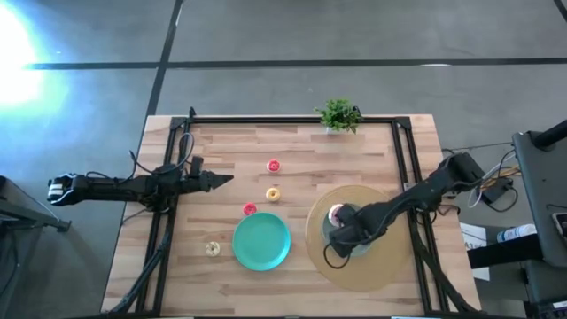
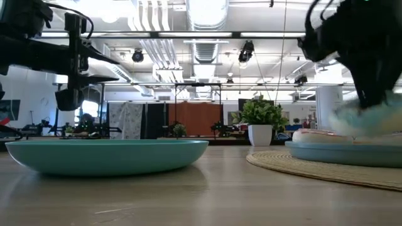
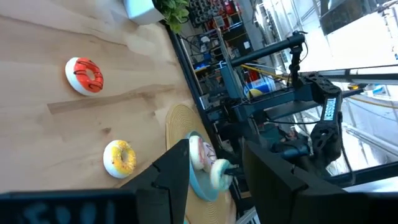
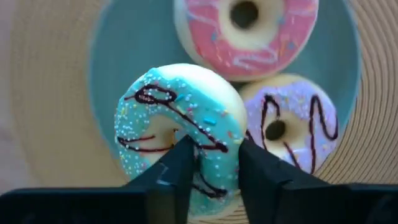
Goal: Pick & Place donuts
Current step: Put the large green donut on the blue plate, then put the small blue donut on the green plate
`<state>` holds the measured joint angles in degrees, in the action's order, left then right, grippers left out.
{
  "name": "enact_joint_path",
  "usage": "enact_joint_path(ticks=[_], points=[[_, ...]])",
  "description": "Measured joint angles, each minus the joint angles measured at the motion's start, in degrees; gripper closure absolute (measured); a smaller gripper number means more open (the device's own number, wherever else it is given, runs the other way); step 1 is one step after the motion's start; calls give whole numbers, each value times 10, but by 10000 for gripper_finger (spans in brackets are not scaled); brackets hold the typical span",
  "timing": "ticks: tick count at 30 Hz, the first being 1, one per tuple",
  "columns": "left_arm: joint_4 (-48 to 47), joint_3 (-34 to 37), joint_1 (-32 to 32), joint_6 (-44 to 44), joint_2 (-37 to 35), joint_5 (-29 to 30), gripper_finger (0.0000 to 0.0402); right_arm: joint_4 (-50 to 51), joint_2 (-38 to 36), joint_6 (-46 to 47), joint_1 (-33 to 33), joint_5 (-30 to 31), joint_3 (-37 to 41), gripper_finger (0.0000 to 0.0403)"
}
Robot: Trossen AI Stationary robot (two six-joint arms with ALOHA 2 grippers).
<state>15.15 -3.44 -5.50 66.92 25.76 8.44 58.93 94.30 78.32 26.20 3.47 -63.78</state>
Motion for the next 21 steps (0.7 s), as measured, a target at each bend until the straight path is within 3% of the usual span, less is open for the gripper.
enact_joint_path(ticks=[6, 12, 15, 21], points=[[-9, 0, 0, -5, 1, -36, 278, 2, 9, 29, 2, 1, 8, 213], [-60, -14, 0, -9, 3, -41, 279, 64, 4, -3, 8, 55, -35, 152], [-193, -71, -1, -26, 17, -21, 283, 85, -1, -6, 6, 76, -54, 135], [-616, -254, -17, -88, 108, 67, 291, 85, -31, -10, -8, 90, -57, 124]])
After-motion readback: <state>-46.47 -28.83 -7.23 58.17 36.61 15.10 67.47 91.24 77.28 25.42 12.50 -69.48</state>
